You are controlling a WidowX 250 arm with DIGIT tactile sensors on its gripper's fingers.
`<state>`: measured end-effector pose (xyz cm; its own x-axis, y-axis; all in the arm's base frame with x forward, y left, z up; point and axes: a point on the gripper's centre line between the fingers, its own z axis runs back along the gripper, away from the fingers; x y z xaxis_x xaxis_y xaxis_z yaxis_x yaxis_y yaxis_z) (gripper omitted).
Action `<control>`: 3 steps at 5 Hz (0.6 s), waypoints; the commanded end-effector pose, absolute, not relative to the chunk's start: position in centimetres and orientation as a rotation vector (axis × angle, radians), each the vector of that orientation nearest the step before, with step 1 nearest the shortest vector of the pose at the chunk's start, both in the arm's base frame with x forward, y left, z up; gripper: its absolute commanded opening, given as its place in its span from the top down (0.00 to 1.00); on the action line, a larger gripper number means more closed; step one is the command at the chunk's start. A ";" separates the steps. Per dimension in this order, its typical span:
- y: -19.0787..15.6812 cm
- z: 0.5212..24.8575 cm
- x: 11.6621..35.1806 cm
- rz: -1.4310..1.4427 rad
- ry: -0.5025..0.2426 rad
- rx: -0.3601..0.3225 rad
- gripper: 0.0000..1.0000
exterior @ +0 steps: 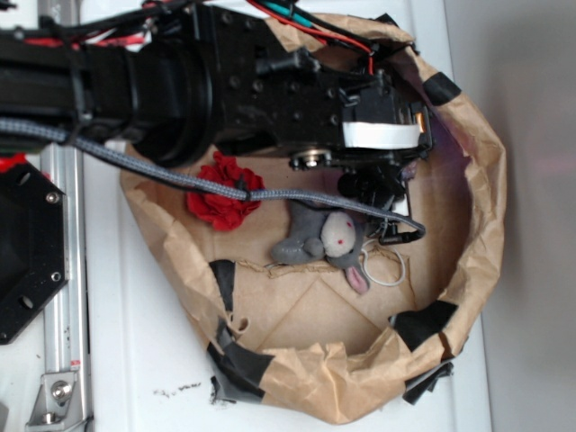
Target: Grab the rock.
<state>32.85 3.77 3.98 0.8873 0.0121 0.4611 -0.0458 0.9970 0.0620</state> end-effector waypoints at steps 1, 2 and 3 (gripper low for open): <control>4.1 4.7 34.3 0.010 -0.543 0.053 0.00; 3.6 3.1 34.9 -0.006 -0.518 0.063 0.00; 3.3 2.9 34.8 0.017 -0.514 0.066 1.00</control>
<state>34.38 3.39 2.29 0.8811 0.0181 0.4726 -0.0516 0.9970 0.0579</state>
